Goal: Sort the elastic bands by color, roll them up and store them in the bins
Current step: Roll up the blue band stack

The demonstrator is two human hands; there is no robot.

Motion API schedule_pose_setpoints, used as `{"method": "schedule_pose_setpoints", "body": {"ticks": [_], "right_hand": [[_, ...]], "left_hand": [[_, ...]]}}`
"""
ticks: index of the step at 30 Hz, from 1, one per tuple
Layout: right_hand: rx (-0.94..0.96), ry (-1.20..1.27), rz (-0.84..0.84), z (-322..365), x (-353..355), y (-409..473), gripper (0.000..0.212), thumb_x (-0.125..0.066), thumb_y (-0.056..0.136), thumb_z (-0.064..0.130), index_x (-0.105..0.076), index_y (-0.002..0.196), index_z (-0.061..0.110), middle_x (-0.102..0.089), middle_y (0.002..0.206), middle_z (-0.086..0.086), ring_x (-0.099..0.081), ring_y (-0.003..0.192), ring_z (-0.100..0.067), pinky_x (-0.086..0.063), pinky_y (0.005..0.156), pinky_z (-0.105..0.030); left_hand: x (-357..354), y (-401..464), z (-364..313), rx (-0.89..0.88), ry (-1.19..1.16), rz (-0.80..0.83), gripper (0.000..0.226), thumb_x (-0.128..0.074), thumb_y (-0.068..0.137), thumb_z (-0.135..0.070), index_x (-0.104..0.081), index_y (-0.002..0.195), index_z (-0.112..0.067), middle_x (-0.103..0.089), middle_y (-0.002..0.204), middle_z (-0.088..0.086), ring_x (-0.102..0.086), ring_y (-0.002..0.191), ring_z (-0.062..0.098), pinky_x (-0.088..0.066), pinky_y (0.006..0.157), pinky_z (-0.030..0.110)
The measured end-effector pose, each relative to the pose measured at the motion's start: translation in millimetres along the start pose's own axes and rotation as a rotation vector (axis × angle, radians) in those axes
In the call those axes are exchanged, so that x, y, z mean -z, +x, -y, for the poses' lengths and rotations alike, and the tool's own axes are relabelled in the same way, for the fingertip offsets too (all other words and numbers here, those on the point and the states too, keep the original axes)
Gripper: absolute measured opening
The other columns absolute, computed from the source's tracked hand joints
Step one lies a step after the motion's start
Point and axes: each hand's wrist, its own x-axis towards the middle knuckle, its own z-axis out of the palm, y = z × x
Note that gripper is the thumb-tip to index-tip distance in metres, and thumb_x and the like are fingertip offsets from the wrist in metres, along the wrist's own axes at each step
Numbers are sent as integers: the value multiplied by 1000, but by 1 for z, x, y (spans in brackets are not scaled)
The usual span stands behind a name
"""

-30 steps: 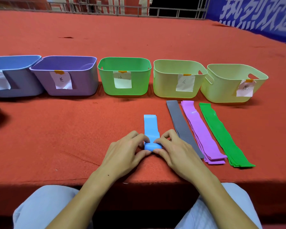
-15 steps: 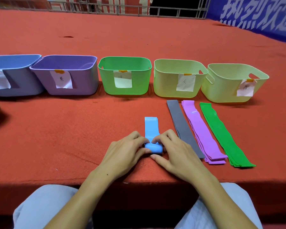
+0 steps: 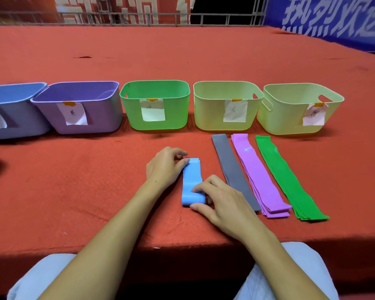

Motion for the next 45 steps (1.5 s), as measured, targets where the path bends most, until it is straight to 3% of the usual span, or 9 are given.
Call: {"method": "schedule_pose_setpoints", "body": {"ticks": [6, 14, 19, 24, 29, 35, 39, 42, 45], "right_hand": [[0, 16, 1, -1, 0, 1, 36, -64, 95, 58, -62, 124, 37, -50, 114, 15, -61, 94, -11, -52, 83, -39], [4, -35, 28, 1, 0, 4, 37, -59, 100, 55, -61, 131, 35, -50, 117, 14, -60, 99, -16, -44, 80, -34], [-17, -37, 42, 1, 0, 4, 37, -56, 102, 54, -62, 132, 34, -46, 121, 11, -60, 99, -18, -43, 80, -35], [-36, -42, 40, 0, -2, 6, 35, -52, 105, 54, -62, 131, 34, -42, 121, 11, -56, 101, -15, -36, 77, -31], [-51, -68, 45, -1, -3, 8, 37, -49, 107, 53, -61, 134, 32, -45, 123, 10, -59, 104, -18, -41, 77, -35], [-73, -72, 56, -1, -3, 9, 45, -47, 106, 56, -53, 147, 39, -46, 121, 12, -60, 105, -16, -50, 80, -40], [-96, 8, 13, -1, -3, 7, 48, -52, 104, 56, -49, 148, 39, -53, 126, 13, -61, 113, -13, -52, 87, -41], [-124, 58, -17, 0, -4, 8, 32, -58, 102, 52, -48, 130, 40, -58, 124, 17, -61, 110, -8, -51, 88, -41], [-131, 45, -28, 1, -3, 8, 22, -57, 102, 53, -50, 117, 39, -58, 116, 17, -61, 101, -9, -50, 83, -41]], "left_hand": [[-10, 13, -4, -30, 37, -36, 4, -78, 90, -45, -80, 94, -43, -68, 101, -18, -63, 95, 9, -45, 74, 33], [-9, 23, -8, -87, 48, -183, 7, -79, 90, -45, -82, 94, -40, -70, 103, -21, -63, 93, 7, -42, 69, 31], [-15, 26, -8, -76, 52, -55, 6, -80, 89, -46, -81, 92, -42, -70, 100, -20, -62, 90, 9, -39, 71, 31], [-4, 26, 0, -72, -142, -35, 18, -79, 83, -49, -79, 98, -39, -75, 92, -22, -68, 74, 6, -59, 75, 39], [23, -10, -2, -159, -263, -14, 3, -77, 94, -28, -80, 94, -28, -77, 88, -16, -68, 68, 15, -58, 68, 38], [45, -59, 4, -156, -456, 327, 7, -76, 99, -22, -83, 97, -20, -80, 87, -3, -65, 72, 8, -54, 66, 29], [48, -63, 9, -218, -371, 390, 14, -87, 90, -24, -81, 103, -23, -75, 87, -19, -57, 72, -1, -47, 71, 20], [47, -70, 14, -224, -260, 389, 34, -91, 82, -33, -76, 113, -31, -73, 101, -23, -62, 77, 6, -54, 77, 31], [44, -78, 14, -278, -106, 276, 46, -82, 81, -53, -66, 123, -44, -69, 114, -29, -64, 85, 5, -56, 79, 38]]}}
